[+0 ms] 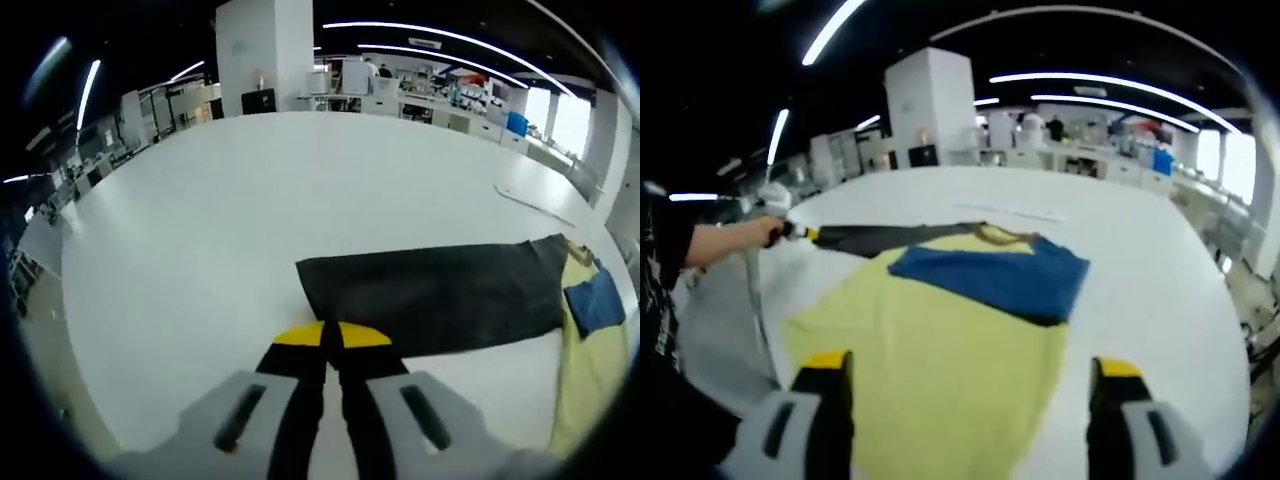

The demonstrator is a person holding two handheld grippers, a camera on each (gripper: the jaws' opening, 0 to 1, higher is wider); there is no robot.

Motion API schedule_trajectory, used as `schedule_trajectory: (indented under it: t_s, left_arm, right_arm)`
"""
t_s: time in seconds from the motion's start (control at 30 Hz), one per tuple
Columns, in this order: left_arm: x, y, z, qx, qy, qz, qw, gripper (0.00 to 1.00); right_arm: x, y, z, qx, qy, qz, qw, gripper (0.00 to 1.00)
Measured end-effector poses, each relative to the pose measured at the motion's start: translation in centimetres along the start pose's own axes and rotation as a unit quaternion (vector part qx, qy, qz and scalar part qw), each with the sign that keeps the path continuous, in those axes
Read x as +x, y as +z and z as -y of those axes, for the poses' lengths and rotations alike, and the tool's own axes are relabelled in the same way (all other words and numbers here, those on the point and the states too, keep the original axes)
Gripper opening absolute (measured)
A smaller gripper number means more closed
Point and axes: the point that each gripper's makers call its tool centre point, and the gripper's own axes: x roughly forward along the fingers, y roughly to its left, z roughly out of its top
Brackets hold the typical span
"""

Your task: Fold the garment on the visible template until the final outline fits inside the template.

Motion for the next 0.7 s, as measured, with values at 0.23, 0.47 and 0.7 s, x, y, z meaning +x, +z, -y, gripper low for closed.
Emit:
schedule_trajectory:
  t_s: [0.23, 0.47, 0.7]
  left_arm:
    - [0.5, -0.4, -0.5, -0.008, -0.004, -0.004, 1.0000, 0.04]
    - [0.3, -1.3, -0.4, -0.011, -0.007, -0.005, 0.9999, 0.19]
    - [2.1, -1.6, -1.8, -0.018, -0.006, -0.003, 0.9998, 0.18]
  right_arm:
    - [-0.3, 0.0, 0.3, 0.001, -0.006, 0.002, 1.0000, 0.99]
    - [-0.2, 0.1, 0.1, 0.002, -0.005, 0.003, 1.0000, 0.99]
    - [-0.4, -0.1, -0.1, 0.004, -0.007, 0.003, 1.0000, 0.99]
